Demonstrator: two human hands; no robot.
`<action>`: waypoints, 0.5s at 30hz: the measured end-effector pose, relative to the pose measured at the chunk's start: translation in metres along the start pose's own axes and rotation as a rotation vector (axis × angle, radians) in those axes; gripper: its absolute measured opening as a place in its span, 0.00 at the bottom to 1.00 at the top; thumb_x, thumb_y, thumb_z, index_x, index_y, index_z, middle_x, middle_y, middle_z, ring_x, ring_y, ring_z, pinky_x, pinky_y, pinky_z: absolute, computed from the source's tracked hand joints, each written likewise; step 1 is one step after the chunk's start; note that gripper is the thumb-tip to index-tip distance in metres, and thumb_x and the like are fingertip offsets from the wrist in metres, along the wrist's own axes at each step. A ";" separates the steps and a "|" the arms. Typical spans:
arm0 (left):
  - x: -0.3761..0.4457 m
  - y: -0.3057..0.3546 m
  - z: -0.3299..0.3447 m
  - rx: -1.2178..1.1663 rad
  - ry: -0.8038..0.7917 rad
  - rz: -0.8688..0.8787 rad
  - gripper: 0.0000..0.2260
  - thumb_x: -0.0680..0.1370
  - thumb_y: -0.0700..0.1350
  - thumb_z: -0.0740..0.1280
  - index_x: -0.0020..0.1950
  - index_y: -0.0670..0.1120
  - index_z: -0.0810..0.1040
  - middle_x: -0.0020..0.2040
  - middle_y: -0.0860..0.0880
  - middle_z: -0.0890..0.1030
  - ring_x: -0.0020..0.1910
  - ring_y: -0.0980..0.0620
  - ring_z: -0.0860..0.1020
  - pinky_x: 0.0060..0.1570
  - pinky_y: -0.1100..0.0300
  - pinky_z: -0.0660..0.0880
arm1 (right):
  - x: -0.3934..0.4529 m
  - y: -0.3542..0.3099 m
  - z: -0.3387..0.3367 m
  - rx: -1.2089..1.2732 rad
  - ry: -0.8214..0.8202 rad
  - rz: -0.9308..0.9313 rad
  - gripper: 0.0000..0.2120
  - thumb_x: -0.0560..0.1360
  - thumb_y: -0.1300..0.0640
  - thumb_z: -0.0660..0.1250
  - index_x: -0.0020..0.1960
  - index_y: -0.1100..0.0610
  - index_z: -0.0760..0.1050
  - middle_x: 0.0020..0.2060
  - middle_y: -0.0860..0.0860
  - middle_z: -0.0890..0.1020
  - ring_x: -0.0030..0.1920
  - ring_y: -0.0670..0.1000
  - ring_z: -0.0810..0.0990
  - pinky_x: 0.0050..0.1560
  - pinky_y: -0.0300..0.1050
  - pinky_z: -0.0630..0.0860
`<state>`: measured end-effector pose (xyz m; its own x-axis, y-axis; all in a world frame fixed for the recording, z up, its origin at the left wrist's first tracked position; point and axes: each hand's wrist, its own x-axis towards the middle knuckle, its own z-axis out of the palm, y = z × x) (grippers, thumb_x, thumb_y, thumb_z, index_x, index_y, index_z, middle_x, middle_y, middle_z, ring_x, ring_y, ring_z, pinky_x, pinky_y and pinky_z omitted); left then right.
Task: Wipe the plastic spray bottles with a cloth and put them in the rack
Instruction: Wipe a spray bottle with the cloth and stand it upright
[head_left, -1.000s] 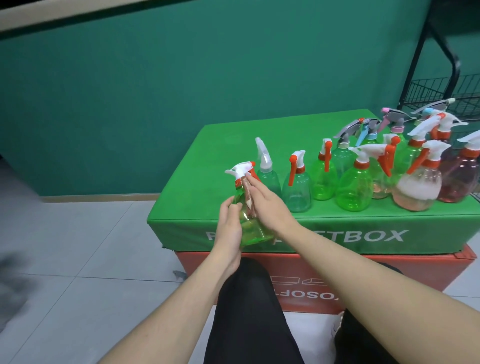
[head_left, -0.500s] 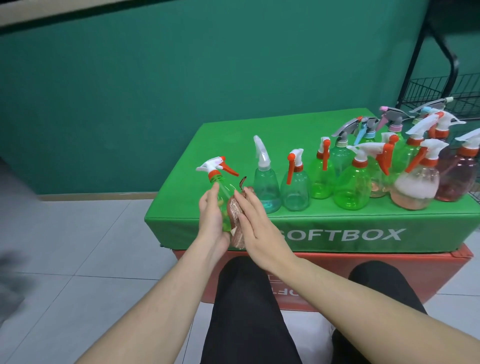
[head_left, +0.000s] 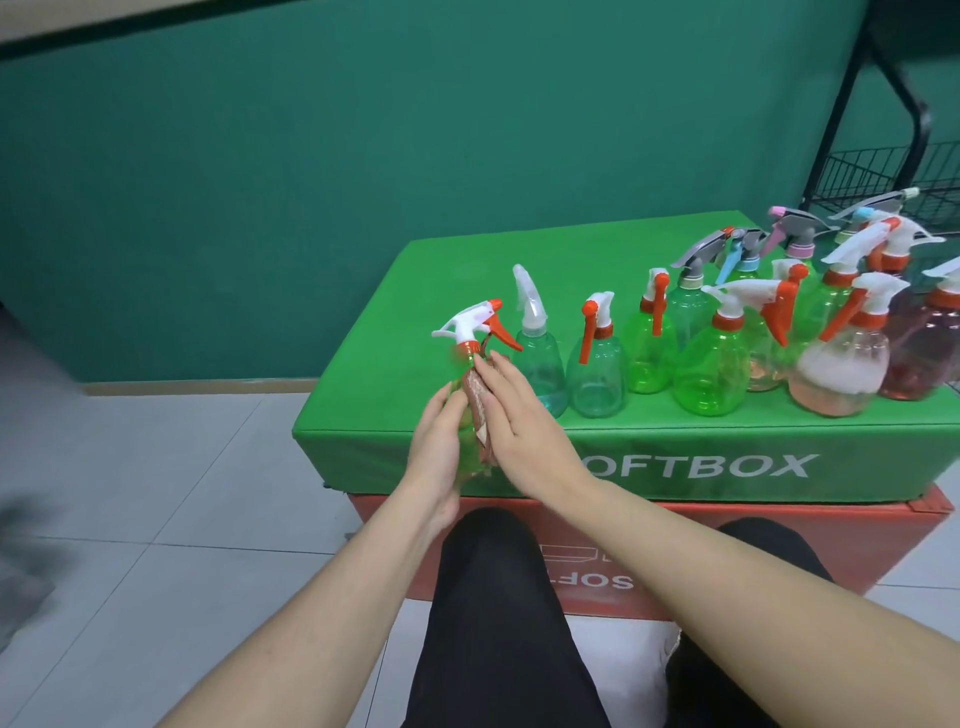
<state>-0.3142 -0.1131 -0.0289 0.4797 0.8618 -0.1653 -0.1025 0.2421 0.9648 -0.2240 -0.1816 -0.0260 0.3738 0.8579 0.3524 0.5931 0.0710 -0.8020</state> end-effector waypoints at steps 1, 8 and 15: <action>-0.001 0.000 0.002 -0.001 -0.016 -0.009 0.17 0.81 0.56 0.65 0.67 0.52 0.79 0.62 0.47 0.83 0.61 0.47 0.82 0.55 0.47 0.81 | 0.005 -0.002 -0.003 0.010 -0.003 0.026 0.22 0.87 0.53 0.52 0.80 0.49 0.63 0.80 0.45 0.60 0.79 0.43 0.56 0.79 0.44 0.55; -0.008 -0.003 0.007 0.006 -0.017 -0.033 0.13 0.81 0.52 0.68 0.64 0.51 0.77 0.54 0.49 0.86 0.53 0.48 0.85 0.49 0.51 0.82 | 0.025 -0.008 -0.011 0.236 -0.006 0.295 0.20 0.86 0.48 0.53 0.77 0.43 0.67 0.74 0.43 0.71 0.73 0.45 0.69 0.73 0.47 0.64; -0.009 -0.002 0.013 -0.075 0.071 -0.003 0.19 0.75 0.51 0.76 0.64 0.50 0.76 0.53 0.46 0.86 0.51 0.45 0.85 0.55 0.42 0.82 | 0.020 -0.003 -0.003 0.409 0.112 0.420 0.15 0.84 0.51 0.56 0.52 0.52 0.81 0.47 0.48 0.84 0.52 0.50 0.81 0.53 0.48 0.75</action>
<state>-0.3076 -0.1271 -0.0264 0.4177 0.8897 -0.1844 -0.1674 0.2748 0.9468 -0.2165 -0.1663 -0.0155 0.6028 0.7979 -0.0041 0.0635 -0.0531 -0.9966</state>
